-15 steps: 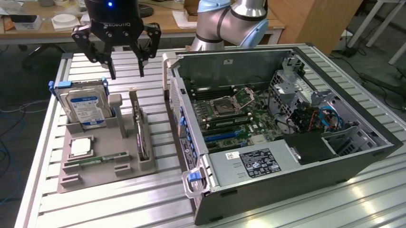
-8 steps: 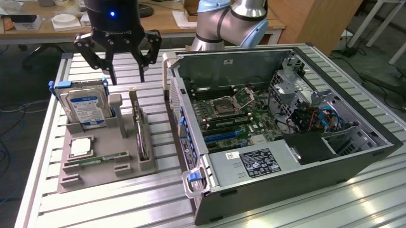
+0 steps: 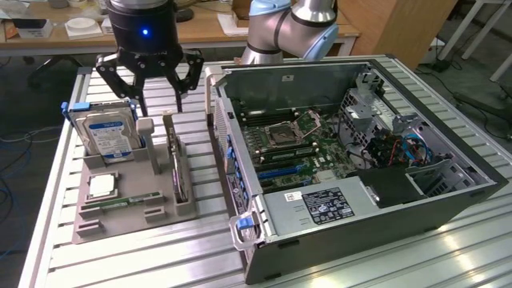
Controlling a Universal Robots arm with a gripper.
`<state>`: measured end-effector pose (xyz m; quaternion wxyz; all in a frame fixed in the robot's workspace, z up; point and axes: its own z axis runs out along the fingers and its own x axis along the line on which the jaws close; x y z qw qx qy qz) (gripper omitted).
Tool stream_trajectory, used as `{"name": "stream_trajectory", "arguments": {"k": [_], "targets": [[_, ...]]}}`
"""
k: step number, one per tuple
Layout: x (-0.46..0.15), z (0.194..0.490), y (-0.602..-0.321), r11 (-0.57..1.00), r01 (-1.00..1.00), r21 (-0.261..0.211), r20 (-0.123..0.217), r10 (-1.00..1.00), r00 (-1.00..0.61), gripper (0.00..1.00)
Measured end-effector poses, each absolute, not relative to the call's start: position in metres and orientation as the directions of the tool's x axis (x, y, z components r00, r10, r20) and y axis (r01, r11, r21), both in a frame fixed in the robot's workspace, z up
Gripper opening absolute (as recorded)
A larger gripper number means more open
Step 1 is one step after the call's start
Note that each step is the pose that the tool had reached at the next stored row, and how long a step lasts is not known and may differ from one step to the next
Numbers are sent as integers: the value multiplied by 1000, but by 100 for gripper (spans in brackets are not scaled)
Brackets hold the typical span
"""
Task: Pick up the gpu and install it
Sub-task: 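Pick up the gpu and move the gpu toward the slot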
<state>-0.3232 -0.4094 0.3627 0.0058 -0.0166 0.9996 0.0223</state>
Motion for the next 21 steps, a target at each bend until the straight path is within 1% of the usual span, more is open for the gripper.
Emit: {"name": "stream_trajectory", "arguments": {"k": [9, 21], "targets": [[-323, 351, -420, 998, -51, 45, -12, -50, -999, 59], [-323, 329, -421, 998, -52, 44, -13, -52, -999, 59]]}}
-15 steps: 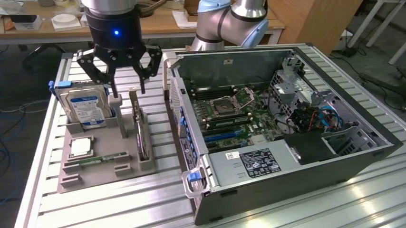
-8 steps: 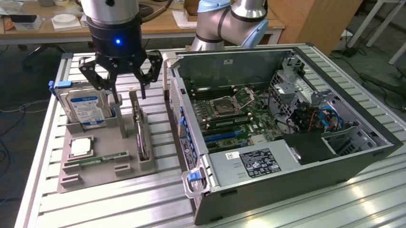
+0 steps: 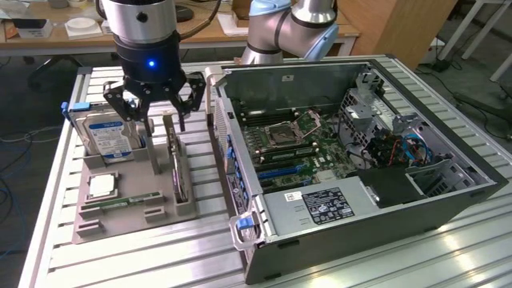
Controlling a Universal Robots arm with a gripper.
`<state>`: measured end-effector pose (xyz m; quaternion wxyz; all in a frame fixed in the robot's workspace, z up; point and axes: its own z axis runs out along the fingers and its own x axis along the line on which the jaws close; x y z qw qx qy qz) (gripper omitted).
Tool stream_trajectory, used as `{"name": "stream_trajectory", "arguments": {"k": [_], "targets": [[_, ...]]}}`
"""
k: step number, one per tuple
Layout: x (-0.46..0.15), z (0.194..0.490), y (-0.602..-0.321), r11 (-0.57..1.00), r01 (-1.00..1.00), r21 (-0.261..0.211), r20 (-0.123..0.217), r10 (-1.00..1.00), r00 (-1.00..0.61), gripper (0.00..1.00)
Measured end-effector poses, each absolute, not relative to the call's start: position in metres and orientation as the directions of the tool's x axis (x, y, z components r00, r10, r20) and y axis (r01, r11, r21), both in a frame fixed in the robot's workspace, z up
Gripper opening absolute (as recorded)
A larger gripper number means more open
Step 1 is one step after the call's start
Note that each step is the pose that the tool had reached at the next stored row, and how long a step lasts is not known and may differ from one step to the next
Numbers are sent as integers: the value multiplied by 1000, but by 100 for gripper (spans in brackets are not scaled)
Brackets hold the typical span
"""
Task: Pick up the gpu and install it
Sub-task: 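Pick up the gpu and move the gpu toward the slot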
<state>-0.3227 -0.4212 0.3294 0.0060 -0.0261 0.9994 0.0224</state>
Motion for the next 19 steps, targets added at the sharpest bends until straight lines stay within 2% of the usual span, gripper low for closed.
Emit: {"name": "stream_trajectory", "arguments": {"k": [19], "targets": [[-319, 301, -422, 998, -52, 44, -13, -52, -999, 59]]}}
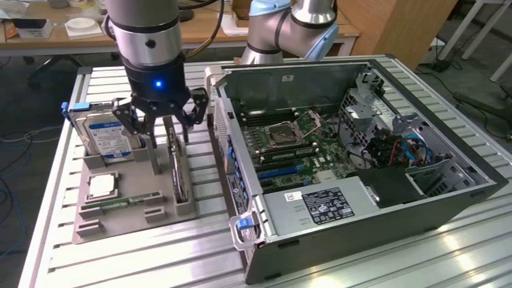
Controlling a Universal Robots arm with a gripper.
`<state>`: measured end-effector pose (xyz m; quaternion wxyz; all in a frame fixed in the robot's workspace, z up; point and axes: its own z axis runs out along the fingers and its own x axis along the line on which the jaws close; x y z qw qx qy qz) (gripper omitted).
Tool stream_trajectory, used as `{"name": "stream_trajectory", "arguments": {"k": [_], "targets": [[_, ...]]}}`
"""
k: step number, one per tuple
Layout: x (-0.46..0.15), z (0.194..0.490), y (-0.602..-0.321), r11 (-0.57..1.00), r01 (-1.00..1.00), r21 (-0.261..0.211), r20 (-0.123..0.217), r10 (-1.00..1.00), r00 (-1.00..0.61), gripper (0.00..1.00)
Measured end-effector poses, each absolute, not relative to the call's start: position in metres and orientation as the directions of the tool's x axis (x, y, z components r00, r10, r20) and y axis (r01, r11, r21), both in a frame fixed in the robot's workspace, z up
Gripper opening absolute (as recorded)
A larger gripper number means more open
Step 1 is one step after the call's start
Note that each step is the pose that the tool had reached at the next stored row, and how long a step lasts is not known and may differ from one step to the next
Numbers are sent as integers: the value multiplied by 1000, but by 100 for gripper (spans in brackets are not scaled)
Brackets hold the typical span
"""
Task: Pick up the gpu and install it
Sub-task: 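Pick up the gpu and move the gpu toward the slot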
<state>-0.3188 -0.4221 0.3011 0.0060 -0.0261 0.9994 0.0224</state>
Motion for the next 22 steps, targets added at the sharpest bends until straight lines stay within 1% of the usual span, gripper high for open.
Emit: {"name": "stream_trajectory", "arguments": {"k": [22], "targets": [[-314, 275, -423, 998, -52, 44, -14, -52, -999, 59]]}}
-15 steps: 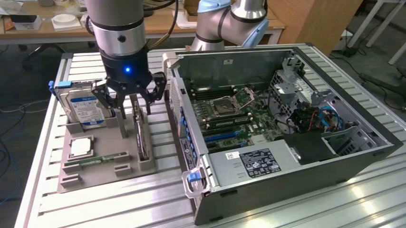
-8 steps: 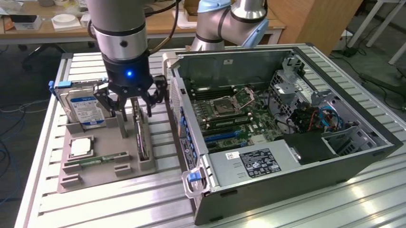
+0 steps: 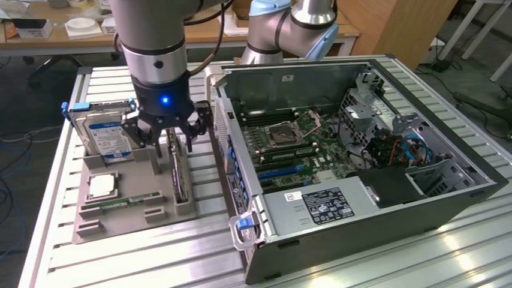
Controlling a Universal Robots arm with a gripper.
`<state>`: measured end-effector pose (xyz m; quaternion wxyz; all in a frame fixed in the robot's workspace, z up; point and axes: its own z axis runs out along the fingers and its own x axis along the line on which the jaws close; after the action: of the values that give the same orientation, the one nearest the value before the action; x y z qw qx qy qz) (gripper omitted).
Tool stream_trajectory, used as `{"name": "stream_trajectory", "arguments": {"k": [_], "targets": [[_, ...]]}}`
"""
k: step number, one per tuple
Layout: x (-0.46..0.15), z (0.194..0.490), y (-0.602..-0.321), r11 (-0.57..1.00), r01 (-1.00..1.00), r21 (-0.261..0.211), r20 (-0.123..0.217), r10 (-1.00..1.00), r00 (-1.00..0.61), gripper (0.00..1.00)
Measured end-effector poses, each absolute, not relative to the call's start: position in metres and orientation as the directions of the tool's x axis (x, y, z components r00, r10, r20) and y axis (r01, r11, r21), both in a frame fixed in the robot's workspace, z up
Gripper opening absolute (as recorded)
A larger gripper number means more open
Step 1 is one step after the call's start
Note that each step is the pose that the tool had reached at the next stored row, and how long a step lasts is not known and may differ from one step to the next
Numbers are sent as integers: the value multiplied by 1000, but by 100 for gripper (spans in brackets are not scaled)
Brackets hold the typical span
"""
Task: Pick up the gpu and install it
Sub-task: 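Pick up the gpu and move the gpu toward the slot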
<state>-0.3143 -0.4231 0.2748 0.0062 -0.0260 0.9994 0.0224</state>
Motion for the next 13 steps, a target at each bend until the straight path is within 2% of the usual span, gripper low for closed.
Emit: {"name": "stream_trajectory", "arguments": {"k": [7, 13], "targets": [[-314, 263, -424, 998, -52, 40, -14, -52, -999, 59], [-314, 254, -423, 998, -51, 41, 4, -52, -999, 59]]}}
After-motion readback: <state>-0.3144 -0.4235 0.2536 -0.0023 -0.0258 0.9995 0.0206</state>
